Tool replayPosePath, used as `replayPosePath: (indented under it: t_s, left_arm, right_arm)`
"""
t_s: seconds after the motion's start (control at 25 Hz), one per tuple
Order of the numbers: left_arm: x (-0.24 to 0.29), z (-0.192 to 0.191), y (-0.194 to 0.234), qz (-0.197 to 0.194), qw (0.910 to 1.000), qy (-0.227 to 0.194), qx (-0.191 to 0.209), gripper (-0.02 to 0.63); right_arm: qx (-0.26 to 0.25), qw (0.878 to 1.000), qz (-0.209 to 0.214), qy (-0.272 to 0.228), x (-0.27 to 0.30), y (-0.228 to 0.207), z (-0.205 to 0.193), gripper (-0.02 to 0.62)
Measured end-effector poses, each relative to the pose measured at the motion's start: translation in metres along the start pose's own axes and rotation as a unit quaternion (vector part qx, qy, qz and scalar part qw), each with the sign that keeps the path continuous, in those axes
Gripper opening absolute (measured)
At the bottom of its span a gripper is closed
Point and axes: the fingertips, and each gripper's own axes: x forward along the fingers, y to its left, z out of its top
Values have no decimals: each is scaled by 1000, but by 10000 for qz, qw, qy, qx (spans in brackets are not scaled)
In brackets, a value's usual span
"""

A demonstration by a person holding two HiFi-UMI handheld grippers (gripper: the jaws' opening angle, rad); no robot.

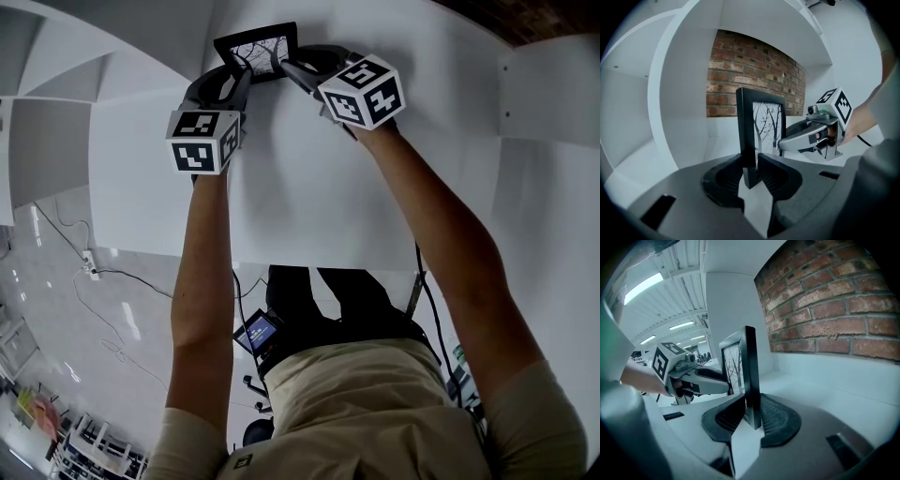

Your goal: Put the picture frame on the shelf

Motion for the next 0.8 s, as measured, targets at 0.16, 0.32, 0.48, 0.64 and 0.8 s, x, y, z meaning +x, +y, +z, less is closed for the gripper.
replayPosePath:
  t_s: [0.16,0.32,0.48,0.64,0.8]
  left_arm:
    - [1,0,1,62,9999,35,120,83]
    - [4,-3,1,101,9996,107,250,83]
    - [5,-4,2,115,9996,119,229,84]
    - [5,-4,2,58,9995,167,244,87]
    - [4,-5,0,27,9994,210,269,87]
  right_arm:
    - [-68,10000,-57,4,2,-2,-2,72]
    - [-127,9998,-134,56,4,-3,-6,72]
    - [-226,9996,-184,63,4,-3,-6,72]
    - [-266,9994,-210,75,3,-3,-6,74]
    - [-347,9991,-212,124,2,-2,-8,75]
